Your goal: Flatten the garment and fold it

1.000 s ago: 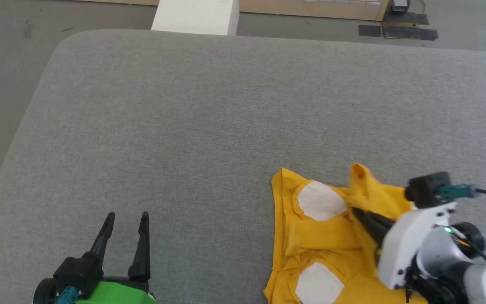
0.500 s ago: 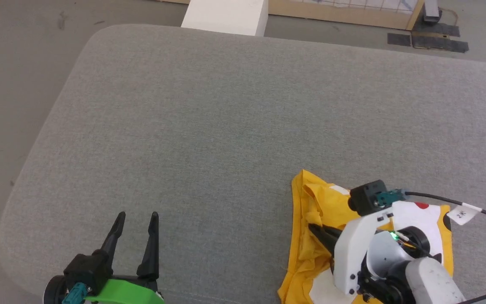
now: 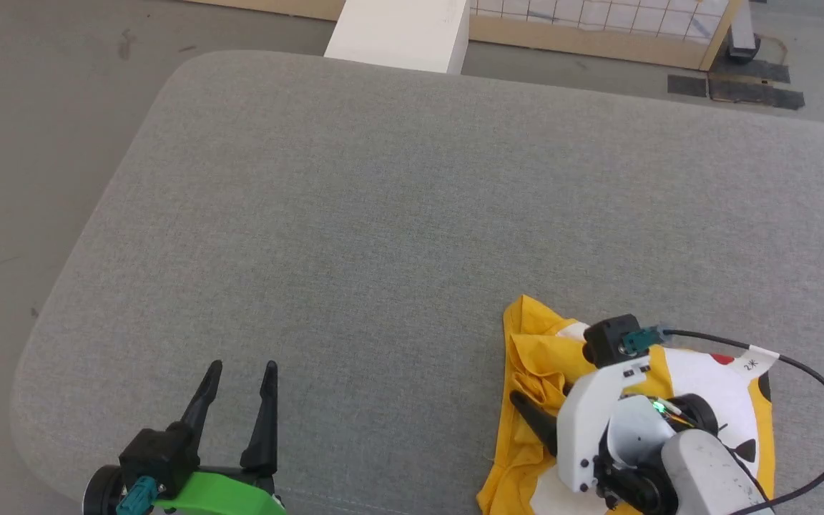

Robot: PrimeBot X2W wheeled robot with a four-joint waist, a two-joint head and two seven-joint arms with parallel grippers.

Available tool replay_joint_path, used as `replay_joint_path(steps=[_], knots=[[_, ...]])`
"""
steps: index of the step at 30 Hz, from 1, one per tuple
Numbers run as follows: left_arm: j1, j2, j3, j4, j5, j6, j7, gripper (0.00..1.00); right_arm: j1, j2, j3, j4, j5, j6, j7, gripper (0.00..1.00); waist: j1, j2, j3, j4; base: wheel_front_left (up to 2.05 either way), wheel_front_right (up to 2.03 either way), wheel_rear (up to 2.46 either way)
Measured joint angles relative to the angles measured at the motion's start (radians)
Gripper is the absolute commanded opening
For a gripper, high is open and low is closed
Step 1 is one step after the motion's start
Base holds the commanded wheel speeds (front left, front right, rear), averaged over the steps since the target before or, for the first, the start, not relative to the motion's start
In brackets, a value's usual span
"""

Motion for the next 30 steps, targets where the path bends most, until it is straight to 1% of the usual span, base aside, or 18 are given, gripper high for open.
replay_joint_path(steps=[4, 6, 8, 10, 12, 16, 19, 23, 30], knots=[[0.002, 0.0, -0.002, 0.002, -0.001, 0.0, 0.0, 1.0, -0.003, -0.001, 0.042, -0.026, 0.043, 0.0, 0.016, 1.0, 0.0, 0.0, -0.014, -0.011, 0.0, 0.0, 0.0], [0.006, 0.001, -0.002, 0.002, -0.002, 0.001, 0.0, 1.0, -0.002, 0.001, 0.051, -0.076, 0.076, 0.0, 0.041, 1.0, 0.0, 0.0, -0.021, -0.021, 0.0, 0.0, 0.0], [0.012, 0.002, -0.002, 0.0, -0.005, 0.002, 0.001, 1.0, 0.003, 0.002, 0.039, -0.139, 0.099, 0.0, 0.061, 1.0, 0.0, 0.0, -0.026, -0.031, 0.0, 0.0, 0.0], [0.016, 0.005, -0.002, -0.003, -0.006, 0.002, 0.002, 1.0, 0.017, -0.005, 0.009, -0.208, 0.107, 0.0, 0.077, 1.0, 0.0, 0.0, -0.031, -0.043, 0.0, 0.0, 0.0], [0.019, 0.007, 0.0, -0.009, -0.006, 0.003, 0.002, 1.0, 0.045, -0.015, -0.052, -0.282, 0.105, 0.0, 0.081, 1.0, 0.0, 0.0, -0.033, -0.056, 0.0, 0.0, 0.0], [0.02, 0.013, 0.001, -0.026, -0.006, 0.007, 0.002, 1.0, 0.109, -0.067, -0.191, -0.402, 0.046, 0.0, 0.079, 1.0, 0.0, 0.0, -0.027, -0.077, 0.0, 0.0, 0.0], [0.019, 0.016, 0.002, -0.036, -0.006, 0.011, 0.002, 1.0, 0.168, -0.105, -0.277, -0.449, -0.016, 0.0, 0.074, 1.0, 0.0, 0.0, -0.012, -0.087, 0.0, 0.0, 0.0], [0.019, 0.016, 0.004, -0.04, -0.006, 0.012, 0.002, 1.0, 0.231, -0.132, -0.359, -0.454, -0.068, 0.0, 0.061, 1.0, 0.0, 0.0, 0.01, -0.097, 0.0, 0.0, 0.0], [0.01, 0.017, 0.002, -0.039, -0.006, 0.011, 0.002, 1.0, 0.254, -0.099, -0.394, -0.358, -0.081, 0.0, 0.032, 1.0, 0.0, 0.0, 0.043, -0.104, 0.0, 0.0, 0.0]])
